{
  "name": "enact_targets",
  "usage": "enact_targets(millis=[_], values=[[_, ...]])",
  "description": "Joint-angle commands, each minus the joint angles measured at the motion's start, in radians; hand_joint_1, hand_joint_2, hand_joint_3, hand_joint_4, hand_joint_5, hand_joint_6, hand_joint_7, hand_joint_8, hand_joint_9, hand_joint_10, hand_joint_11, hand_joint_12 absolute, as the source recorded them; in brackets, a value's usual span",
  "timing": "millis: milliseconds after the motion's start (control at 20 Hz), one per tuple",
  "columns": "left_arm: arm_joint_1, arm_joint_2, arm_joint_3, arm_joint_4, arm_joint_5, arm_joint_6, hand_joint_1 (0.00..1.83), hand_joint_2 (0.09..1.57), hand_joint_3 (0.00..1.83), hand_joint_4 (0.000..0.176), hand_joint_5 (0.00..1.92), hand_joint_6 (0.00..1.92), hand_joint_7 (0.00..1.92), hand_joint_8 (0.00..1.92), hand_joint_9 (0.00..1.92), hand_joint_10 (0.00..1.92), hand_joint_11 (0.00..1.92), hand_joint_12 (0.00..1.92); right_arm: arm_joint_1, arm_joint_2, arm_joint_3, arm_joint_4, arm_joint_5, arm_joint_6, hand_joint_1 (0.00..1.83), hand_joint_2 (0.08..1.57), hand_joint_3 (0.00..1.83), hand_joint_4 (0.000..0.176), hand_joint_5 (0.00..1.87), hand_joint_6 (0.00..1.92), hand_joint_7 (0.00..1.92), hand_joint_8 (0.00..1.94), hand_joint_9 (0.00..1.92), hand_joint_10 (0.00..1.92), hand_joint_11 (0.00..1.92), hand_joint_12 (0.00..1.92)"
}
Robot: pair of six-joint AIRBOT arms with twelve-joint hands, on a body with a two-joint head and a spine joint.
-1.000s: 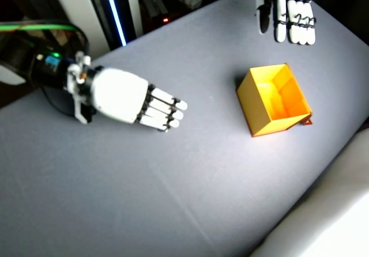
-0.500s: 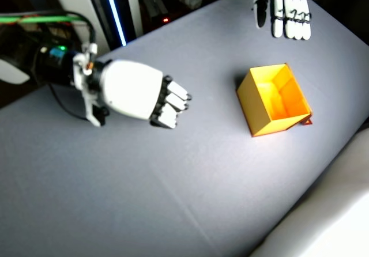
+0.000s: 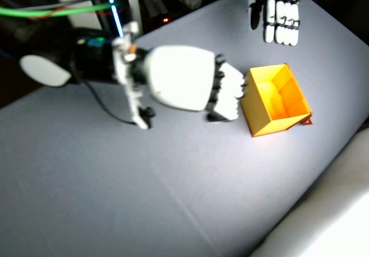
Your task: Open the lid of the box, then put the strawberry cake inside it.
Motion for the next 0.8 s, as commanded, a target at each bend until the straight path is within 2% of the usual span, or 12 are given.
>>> enact_targets(millis=[0,150,200,250,300,350,400,450,500,550,650,750], values=[[-0.005,-0.004,0.007,-0.007,-0.104,-0.007,0.87,1.4,0.01,0.081,0.07,0.0,0.0,0.0,0.0,0.0,0.01,0.0,0.022,-0.011,0.014,0.012,0.085,0.004,1.3,1.25,0.0,0.0,0.67,1.21,0.73,1.45,0.8,1.67,0.76,1.87],[-0.013,-0.024,0.024,0.005,-0.084,-0.018,0.84,1.41,0.01,0.092,0.06,0.0,0.0,0.0,0.0,0.0,0.0,0.0,0.071,-0.09,0.067,0.007,0.04,0.004,1.34,1.22,0.0,0.0,0.79,1.14,0.7,1.38,0.73,1.6,0.62,1.83],[-0.015,-0.031,0.03,0.01,-0.08,-0.024,0.83,1.41,0.01,0.085,0.06,0.0,0.0,0.0,0.0,0.0,0.0,0.0,0.083,-0.114,0.082,0.001,0.023,0.004,1.24,1.25,0.0,0.0,0.73,1.12,0.77,1.56,0.86,1.74,0.84,1.9],[-0.019,-0.04,0.039,0.017,-0.074,-0.032,0.85,1.42,0.01,0.076,0.06,0.0,0.0,0.0,0.0,0.0,0.0,0.0,0.099,-0.146,0.104,-0.008,-0.005,0.004,1.16,1.19,0.0,0.0,0.84,1.15,1.16,1.86,1.28,1.88,1.35,1.92],[-0.023,-0.045,0.044,0.023,-0.068,-0.036,0.84,1.42,0.01,0.076,0.05,0.0,0.0,0.0,0.0,0.0,0.0,0.0,0.107,-0.167,0.119,-0.01,-0.021,0.004,1.13,1.2,0.0,0.0,0.83,1.19,1.12,1.92,1.32,1.91,1.45,1.92],[-0.031,-0.053,0.052,0.034,-0.062,-0.042,0.81,1.43,0.01,0.082,0.05,0.0,0.0,0.0,0.0,0.0,0.0,0.0,0.114,-0.194,0.14,-0.01,-0.03,0.004,1.14,1.19,0.0,0.0,0.84,1.17,1.04,1.76,1.18,1.91,1.29,1.92],[-0.037,-0.061,0.061,0.042,-0.058,-0.049,0.84,1.43,0.0,0.069,0.08,0.01,0.0,0.0,0.0,0.0,0.0,0.0,0.121,-0.211,0.154,-0.01,-0.039,0.004,1.13,1.18,0.0,0.0,0.84,1.17,0.96,1.93,1.15,1.92,1.3,1.92],[-0.042,-0.07,0.069,0.05,-0.056,-0.059,0.85,1.42,0.0,0.077,0.09,0.02,0.0,0.0,0.0,0.0,0.0,0.0,0.125,-0.228,0.171,-0.011,-0.053,0.004,1.17,1.23,0.0,0.0,0.77,1.19,0.82,1.57,0.79,1.4,0.75,1.73],[-0.047,-0.076,0.074,0.055,-0.053,-0.063,0.85,1.42,0.0,0.077,0.09,0.02,0.0,0.0,0.0,0.0,0.0,0.0,0.13,-0.241,0.185,-0.011,-0.068,0.004,1.17,1.23,0.0,0.0,0.77,1.19,0.82,1.57,0.79,1.4,0.75,1.73],[-0.051,-0.08,0.077,0.061,-0.048,-0.065,0.84,1.43,0.0,0.082,0.1,0.02,0.0,0.0,0.0,0.0,0.0,0.0,0.135,-0.258,0.204,-0.01,-0.092,0.004,1.31,1.21,0.0,0.0,0.73,1.32,0.79,1.26,0.8,1.4,0.64,1.45],[-0.06,-0.092,0.088,0.073,-0.039,-0.077,0.82,1.43,0.0,0.112,0.11,0.02,0.0,0.0,0.0,0.0,0.0,0.0,0.144,-0.288,0.24,-0.009,-0.129,0.004,1.21,1.22,0.0,0.0,0.83,1.13,0.71,1.47,0.64,1.34,0.5,1.66],[-0.067,-0.1,0.094,0.079,-0.035,-0.082,0.77,1.44,0.01,0.111,0.12,0.02,0.0,0.0,0.0,0.0,0.0,0.0,0.147,-0.306,0.261,-0.005,-0.15,0.004,1.19,1.23,0.0,0.0,0.84,1.08,0.7,1.56,0.61,1.4,0.53,1.8]])
